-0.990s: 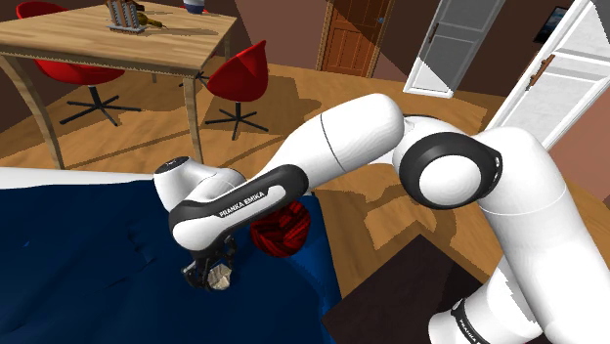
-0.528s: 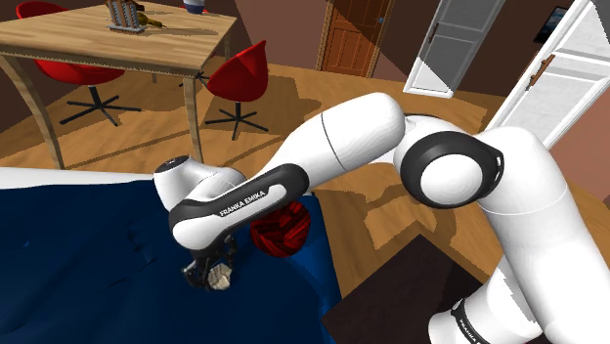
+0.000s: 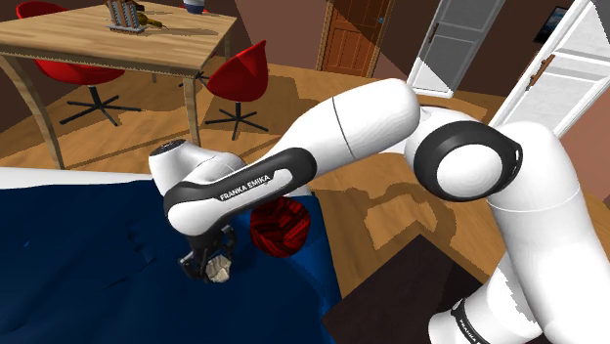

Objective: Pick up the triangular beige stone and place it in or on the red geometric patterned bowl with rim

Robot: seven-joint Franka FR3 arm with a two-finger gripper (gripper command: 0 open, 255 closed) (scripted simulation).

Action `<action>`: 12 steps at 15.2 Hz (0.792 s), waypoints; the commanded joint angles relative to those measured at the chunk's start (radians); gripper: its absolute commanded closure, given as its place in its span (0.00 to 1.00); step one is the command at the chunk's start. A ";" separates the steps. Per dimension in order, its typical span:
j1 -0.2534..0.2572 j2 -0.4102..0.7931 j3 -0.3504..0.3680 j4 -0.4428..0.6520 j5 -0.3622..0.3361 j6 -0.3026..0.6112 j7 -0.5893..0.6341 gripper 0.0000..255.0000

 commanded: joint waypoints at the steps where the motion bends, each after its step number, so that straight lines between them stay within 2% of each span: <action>1: -0.003 -0.018 0.003 -0.001 0.003 -0.017 0.000 1.00; 12: -0.011 -0.097 0.016 0.021 0.020 -0.117 0.000 1.00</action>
